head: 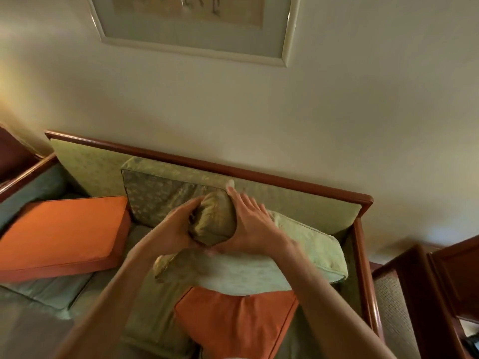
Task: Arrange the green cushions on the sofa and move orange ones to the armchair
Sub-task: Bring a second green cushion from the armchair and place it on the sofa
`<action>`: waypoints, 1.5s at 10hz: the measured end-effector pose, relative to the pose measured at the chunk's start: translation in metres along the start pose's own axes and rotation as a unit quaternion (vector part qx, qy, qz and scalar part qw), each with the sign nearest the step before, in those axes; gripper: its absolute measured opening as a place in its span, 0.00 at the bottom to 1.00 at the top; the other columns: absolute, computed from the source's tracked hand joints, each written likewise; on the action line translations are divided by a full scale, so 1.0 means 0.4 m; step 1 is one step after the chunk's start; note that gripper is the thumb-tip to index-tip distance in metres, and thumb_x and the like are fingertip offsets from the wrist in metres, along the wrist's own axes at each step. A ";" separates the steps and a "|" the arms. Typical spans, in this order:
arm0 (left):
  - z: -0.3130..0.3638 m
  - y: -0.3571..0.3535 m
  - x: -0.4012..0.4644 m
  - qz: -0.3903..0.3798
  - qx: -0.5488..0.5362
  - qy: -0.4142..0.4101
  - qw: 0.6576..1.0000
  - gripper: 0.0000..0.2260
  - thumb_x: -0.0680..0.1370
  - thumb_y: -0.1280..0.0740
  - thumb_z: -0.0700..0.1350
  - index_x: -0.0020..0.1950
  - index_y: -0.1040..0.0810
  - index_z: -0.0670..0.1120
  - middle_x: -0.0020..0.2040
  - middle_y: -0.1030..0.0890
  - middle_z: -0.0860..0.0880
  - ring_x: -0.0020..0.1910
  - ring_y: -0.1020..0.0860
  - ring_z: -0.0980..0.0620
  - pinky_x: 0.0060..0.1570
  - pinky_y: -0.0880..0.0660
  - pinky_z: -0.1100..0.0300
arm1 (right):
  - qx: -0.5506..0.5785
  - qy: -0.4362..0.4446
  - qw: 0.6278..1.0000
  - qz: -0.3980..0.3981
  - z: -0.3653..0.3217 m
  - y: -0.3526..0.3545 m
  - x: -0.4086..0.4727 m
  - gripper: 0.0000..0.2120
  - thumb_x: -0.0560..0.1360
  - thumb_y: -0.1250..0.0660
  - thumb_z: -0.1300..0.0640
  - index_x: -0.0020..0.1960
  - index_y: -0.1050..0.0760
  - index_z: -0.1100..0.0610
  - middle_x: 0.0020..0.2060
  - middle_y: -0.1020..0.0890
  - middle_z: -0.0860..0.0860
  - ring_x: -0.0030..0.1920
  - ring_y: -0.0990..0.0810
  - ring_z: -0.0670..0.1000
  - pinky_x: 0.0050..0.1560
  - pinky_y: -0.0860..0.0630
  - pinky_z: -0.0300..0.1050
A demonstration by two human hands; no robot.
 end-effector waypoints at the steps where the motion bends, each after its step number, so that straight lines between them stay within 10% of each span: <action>1: -0.099 0.055 -0.035 -0.024 -0.028 0.077 0.996 0.51 0.55 0.14 0.58 0.73 0.35 0.61 0.63 0.23 0.68 0.63 0.25 0.67 0.63 0.26 0.59 | -0.061 -0.031 0.998 -0.017 0.059 -0.059 0.015 0.64 0.57 0.25 0.28 0.80 0.57 0.46 0.74 0.37 0.47 0.73 0.39 0.53 0.75 0.45 0.53; 2: -0.157 0.131 -0.055 -0.031 -0.049 0.132 0.990 0.55 0.57 0.13 0.43 0.77 0.40 0.60 0.65 0.24 0.60 0.62 0.28 0.72 0.67 0.28 0.60 | -0.099 -0.101 0.989 -0.038 0.198 -0.039 -0.035 0.60 0.56 0.24 0.29 0.78 0.52 0.44 0.73 0.36 0.45 0.72 0.38 0.52 0.75 0.46 0.55; 3: -0.173 0.184 -0.071 -0.032 -0.030 0.194 0.980 0.54 0.55 0.15 0.45 0.58 0.45 0.88 0.60 0.31 0.67 0.57 0.29 0.74 0.60 0.29 0.69 | -0.063 -0.167 0.982 -0.060 0.304 -0.030 -0.088 0.56 0.57 0.20 0.33 0.75 0.48 0.42 0.68 0.35 0.43 0.68 0.36 0.51 0.71 0.39 0.56; 4: -0.186 0.226 -0.080 -0.077 0.034 0.266 0.960 0.61 0.50 0.15 0.57 0.65 0.55 0.85 0.70 0.30 0.57 0.72 0.34 0.50 0.72 0.35 0.51 | -0.008 -0.155 0.986 -0.054 0.309 -0.043 -0.073 0.53 0.56 0.18 0.38 0.70 0.46 0.41 0.60 0.36 0.41 0.62 0.34 0.49 0.67 0.31 0.55; 5: -0.191 0.254 -0.059 -0.088 0.167 0.313 0.931 0.68 0.56 0.14 0.54 0.82 0.59 0.59 0.80 0.38 0.46 0.77 0.37 0.42 0.75 0.38 0.42 | 0.009 -0.126 0.991 -0.031 0.300 -0.049 -0.062 0.50 0.55 0.17 0.39 0.68 0.43 0.40 0.57 0.36 0.41 0.58 0.34 0.48 0.63 0.28 0.51; 7: 0.032 0.004 0.001 -0.075 0.446 0.189 0.871 0.65 0.66 0.20 0.58 0.78 0.74 0.54 0.77 0.72 0.38 0.76 0.69 0.31 0.72 0.67 0.31 | 0.041 -0.087 0.995 0.009 0.302 -0.084 -0.082 0.48 0.55 0.17 0.40 0.68 0.38 0.42 0.58 0.36 0.42 0.58 0.36 0.47 0.61 0.28 0.45; 9: 0.174 -0.379 0.114 -0.178 0.489 0.002 0.854 0.44 0.76 0.28 0.53 0.80 0.50 0.37 0.76 0.38 0.36 0.75 0.40 0.36 0.77 0.53 0.37 | 0.030 -0.060 0.994 0.086 0.280 -0.160 -0.128 0.43 0.62 0.22 0.43 0.71 0.34 0.55 0.57 0.32 0.44 0.56 0.34 0.46 0.63 0.31 0.46; 11: 0.207 -0.353 0.154 -0.185 0.435 -0.050 0.880 0.46 0.69 0.21 0.49 0.78 0.43 0.39 0.72 0.30 0.42 0.71 0.33 0.43 0.73 0.39 0.48 | 0.138 -0.118 0.979 0.092 0.265 -0.064 -0.171 0.40 0.56 0.20 0.47 0.63 0.31 0.51 0.55 0.28 0.42 0.56 0.27 0.46 0.59 0.26 0.50; 13: 0.295 -0.065 0.134 -0.105 0.211 -0.004 0.972 0.69 0.56 0.13 0.49 0.80 0.61 0.60 0.69 0.23 0.49 0.65 0.24 0.49 0.66 0.27 0.50 | 0.048 -0.012 0.995 0.084 0.032 0.149 -0.072 0.53 0.56 0.19 0.50 0.74 0.43 0.52 0.62 0.26 0.48 0.63 0.29 0.53 0.64 0.31 0.56; 15: 0.091 0.012 0.036 -0.073 0.027 -0.001 0.997 0.68 0.59 0.13 0.48 0.80 0.63 0.65 0.78 0.33 0.53 0.76 0.34 0.55 0.74 0.35 0.46 | -0.042 0.001 0.998 0.046 -0.082 0.016 0.042 0.60 0.57 0.20 0.43 0.78 0.50 0.57 0.70 0.32 0.52 0.70 0.37 0.54 0.71 0.41 0.56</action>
Point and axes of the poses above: each hand's wrist, its own x-axis towards the middle knuckle, its own y-axis out of the back of the hand, z = x × y, the point moved 2 cm from there along x, towards the middle knuckle
